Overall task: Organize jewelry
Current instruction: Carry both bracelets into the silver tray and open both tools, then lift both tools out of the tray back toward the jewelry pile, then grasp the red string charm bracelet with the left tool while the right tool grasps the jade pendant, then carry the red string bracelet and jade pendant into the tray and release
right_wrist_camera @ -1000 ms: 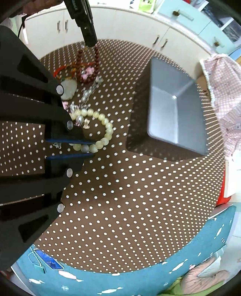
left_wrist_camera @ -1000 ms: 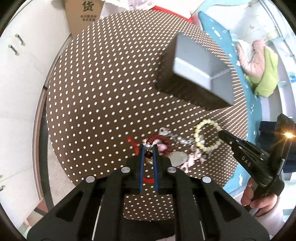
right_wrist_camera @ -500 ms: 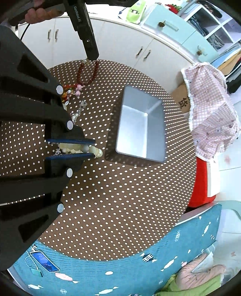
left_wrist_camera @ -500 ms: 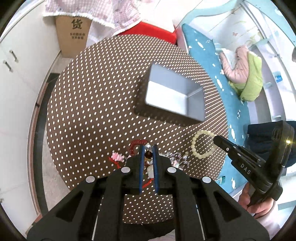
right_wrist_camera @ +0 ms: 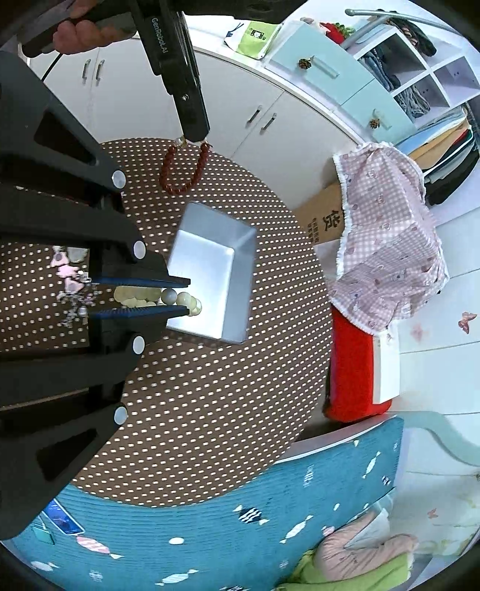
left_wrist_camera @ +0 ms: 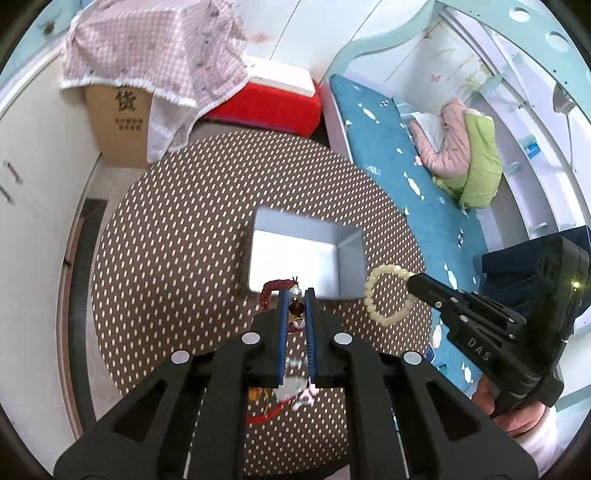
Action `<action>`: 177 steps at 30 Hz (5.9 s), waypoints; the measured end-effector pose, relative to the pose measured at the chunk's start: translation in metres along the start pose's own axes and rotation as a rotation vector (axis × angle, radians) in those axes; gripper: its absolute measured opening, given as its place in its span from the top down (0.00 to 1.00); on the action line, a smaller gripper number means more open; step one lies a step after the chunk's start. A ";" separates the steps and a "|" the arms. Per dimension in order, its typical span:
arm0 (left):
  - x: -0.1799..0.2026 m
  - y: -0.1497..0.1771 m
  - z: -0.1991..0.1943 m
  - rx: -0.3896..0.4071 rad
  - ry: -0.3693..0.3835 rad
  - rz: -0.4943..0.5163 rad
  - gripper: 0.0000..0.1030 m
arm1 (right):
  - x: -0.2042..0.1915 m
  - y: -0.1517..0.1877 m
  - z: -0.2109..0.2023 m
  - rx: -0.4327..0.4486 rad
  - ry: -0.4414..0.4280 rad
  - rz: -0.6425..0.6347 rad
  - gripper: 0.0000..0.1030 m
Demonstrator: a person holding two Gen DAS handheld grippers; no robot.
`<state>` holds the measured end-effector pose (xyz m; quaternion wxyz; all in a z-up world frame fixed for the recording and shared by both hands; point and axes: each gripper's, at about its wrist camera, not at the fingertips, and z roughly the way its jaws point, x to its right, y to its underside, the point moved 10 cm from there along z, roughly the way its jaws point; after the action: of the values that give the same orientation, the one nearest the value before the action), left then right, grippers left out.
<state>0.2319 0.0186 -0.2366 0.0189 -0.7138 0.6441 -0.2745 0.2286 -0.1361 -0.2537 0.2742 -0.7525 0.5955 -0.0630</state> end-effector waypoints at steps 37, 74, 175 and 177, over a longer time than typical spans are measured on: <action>-0.005 -0.009 0.107 -0.145 -0.085 0.027 0.73 | -0.001 -0.007 0.060 -0.132 -0.046 -0.024 0.83; -0.074 0.157 0.069 -0.322 -0.147 -0.036 0.65 | -0.044 0.097 0.053 -0.241 -0.019 -0.058 0.56; 0.013 -0.023 0.068 -0.135 0.074 0.015 0.96 | -0.003 -0.008 0.057 -0.120 0.005 -0.027 0.61; 0.007 -0.021 0.074 -0.152 0.063 0.009 0.93 | -0.003 -0.007 0.063 -0.134 0.003 -0.028 0.61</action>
<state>0.2815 -0.0089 -0.2887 -0.0544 -0.7013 0.6664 -0.2473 0.2608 -0.1105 -0.3027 0.2214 -0.7774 0.5881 -0.0282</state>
